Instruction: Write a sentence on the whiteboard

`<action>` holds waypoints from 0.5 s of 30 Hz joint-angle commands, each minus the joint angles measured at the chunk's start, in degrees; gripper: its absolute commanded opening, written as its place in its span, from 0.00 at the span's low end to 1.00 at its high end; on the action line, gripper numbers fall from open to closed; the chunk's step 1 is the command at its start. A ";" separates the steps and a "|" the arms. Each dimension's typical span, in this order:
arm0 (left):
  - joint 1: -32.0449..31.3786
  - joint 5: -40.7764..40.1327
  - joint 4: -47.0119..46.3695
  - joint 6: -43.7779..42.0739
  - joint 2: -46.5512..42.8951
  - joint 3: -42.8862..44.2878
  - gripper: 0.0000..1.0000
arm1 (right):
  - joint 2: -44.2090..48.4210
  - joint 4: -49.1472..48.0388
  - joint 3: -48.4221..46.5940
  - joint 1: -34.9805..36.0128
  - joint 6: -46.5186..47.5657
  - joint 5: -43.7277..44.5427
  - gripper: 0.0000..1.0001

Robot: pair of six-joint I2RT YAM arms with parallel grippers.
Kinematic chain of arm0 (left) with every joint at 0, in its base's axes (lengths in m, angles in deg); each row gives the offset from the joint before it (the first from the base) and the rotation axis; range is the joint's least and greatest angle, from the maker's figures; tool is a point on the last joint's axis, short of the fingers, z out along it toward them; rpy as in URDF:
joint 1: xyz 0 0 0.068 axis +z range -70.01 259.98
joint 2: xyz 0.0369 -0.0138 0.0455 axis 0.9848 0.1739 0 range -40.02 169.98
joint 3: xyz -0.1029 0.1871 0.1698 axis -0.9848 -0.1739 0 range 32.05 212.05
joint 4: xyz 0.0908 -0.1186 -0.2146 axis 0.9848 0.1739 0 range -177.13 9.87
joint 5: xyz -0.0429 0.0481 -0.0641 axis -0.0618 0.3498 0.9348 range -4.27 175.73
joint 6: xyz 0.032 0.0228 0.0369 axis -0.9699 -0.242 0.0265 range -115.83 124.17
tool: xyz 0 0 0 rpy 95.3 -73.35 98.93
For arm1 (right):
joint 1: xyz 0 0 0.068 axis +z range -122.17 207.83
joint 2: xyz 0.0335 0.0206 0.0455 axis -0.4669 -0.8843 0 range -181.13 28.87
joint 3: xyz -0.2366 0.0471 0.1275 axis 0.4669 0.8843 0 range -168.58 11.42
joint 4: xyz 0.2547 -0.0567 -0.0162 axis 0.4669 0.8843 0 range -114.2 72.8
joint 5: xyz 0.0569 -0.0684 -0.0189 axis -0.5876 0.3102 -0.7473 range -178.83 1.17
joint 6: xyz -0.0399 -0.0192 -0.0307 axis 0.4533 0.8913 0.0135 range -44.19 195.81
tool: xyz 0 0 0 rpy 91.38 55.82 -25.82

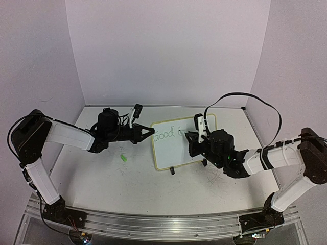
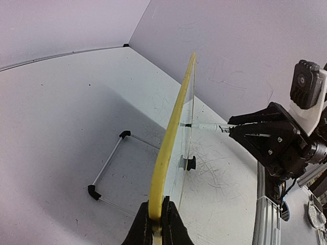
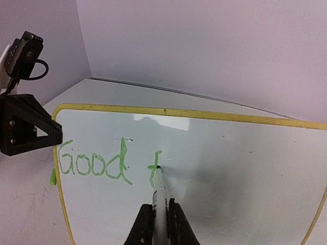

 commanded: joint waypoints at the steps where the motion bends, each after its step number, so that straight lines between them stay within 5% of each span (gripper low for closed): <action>1: 0.69 -3.85 0.07 -3.78 -2.60 0.27 0.00 | 2.18 1.70 0.23 -0.37 -1.16 4.93 0.00; 7: 0.67 -3.95 0.17 -3.78 -2.83 0.17 0.00 | 10.58 -7.51 7.80 -0.48 0.14 -0.48 0.00; 15: 0.61 -3.77 0.30 -3.61 -2.78 -0.02 0.00 | 5.66 -7.01 3.44 -1.88 1.42 -4.64 0.00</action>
